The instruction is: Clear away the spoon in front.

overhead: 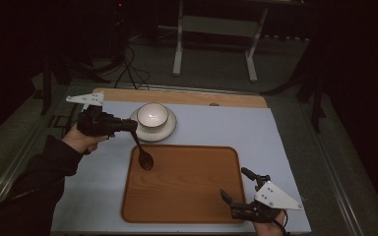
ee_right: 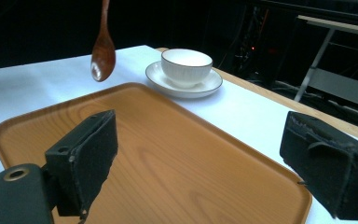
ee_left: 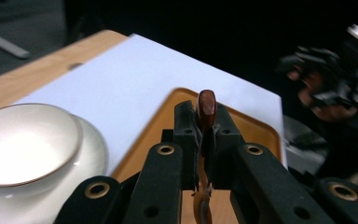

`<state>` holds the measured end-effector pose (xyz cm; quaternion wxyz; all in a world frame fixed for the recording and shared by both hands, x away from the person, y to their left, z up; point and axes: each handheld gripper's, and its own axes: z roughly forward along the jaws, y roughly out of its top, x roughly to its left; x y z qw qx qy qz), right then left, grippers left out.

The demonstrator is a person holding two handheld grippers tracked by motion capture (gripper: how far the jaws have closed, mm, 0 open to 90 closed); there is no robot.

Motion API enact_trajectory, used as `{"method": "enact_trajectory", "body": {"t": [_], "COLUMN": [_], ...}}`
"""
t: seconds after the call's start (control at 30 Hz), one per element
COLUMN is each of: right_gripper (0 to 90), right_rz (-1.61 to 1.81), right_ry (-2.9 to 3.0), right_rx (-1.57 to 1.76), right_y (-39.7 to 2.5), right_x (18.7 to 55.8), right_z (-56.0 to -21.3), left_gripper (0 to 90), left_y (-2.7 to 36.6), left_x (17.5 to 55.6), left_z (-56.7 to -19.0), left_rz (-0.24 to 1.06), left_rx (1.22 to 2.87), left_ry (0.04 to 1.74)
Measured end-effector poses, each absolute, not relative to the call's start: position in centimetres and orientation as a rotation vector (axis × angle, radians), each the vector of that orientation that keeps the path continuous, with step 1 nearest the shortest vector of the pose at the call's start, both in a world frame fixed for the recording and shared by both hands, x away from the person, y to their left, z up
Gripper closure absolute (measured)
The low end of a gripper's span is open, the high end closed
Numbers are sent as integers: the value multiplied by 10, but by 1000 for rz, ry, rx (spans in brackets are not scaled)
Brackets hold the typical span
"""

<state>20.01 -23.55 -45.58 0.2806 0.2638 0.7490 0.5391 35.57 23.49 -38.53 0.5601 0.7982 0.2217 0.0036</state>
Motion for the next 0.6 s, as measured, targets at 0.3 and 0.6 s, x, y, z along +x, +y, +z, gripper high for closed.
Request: {"method": "enact_trajectory", "body": {"t": [0.3,0.6], "right_gripper": [110,110], "right_rz": [1441,1441], "right_ry": [2014,2011], "right_rx": [708,707], "right_y": [-234,-235], "right_x": [200,200], "right_z": [-456,-456], "left_gripper": [842,842], "left_y": [224,208], "left_x": [346,335], "left_z": [-387,-395], "left_rz": [-54,-127], "left_rx": [1906,1969], "left_ry": [397,311]}}
